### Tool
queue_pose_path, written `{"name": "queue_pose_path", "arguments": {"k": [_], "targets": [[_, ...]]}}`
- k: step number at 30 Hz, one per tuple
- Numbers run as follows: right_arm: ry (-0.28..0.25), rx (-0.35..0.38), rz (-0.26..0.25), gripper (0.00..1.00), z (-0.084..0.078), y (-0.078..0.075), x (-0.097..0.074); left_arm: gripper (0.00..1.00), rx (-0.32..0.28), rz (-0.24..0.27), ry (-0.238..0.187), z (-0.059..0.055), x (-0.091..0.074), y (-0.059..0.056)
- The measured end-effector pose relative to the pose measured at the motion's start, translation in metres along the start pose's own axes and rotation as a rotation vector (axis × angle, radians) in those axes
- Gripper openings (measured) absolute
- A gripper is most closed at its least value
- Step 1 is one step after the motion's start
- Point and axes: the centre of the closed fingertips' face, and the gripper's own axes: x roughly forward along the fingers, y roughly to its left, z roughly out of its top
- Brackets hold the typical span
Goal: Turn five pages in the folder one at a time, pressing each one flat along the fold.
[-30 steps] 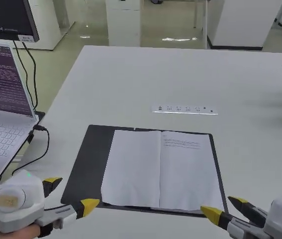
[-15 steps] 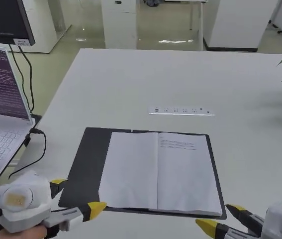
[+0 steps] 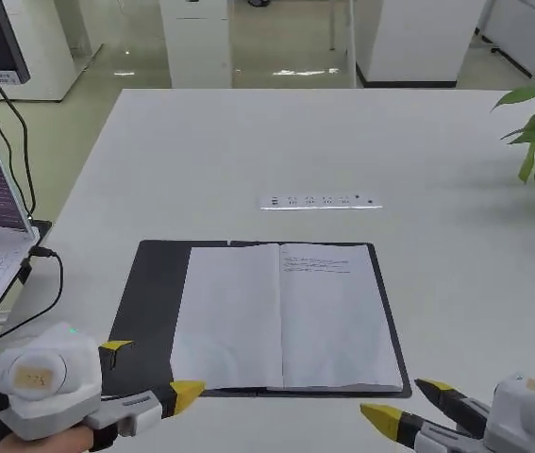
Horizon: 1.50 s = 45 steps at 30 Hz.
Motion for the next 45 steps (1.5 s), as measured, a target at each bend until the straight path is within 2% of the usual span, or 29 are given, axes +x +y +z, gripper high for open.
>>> {"name": "queue_pose_path", "arguments": {"k": [5,10,17,22,28,34,45], "targets": [[-0.007,0.014,-0.020,0.77,0.000,-0.001,-0.003,0.74,0.014,-0.018,0.001,0.005,0.005,-0.003],[-0.029,0.027,-0.031,0.76,-0.001,0.002,-0.004,0.72,0.029,-0.044,0.017,0.005,0.014,-0.012],[-0.054,0.035,-0.041,0.75,0.003,0.010,-0.007,0.71,0.015,-0.066,-0.003,0.012,0.020,-0.020],[-0.061,0.029,-0.059,0.75,0.004,0.008,-0.008,0.71,0.045,-0.091,0.020,0.014,0.026,-0.030],[-0.066,0.023,-0.075,0.74,0.006,0.006,-0.010,0.71,0.066,-0.110,0.022,0.023,0.034,-0.039],[-0.063,0.007,-0.086,0.74,0.008,0.004,-0.011,0.71,0.097,-0.141,0.035,0.030,0.048,-0.045],[-0.038,-0.012,-0.111,0.73,0.007,-0.006,-0.013,0.70,0.164,-0.229,0.079,0.039,0.090,-0.077]]}}
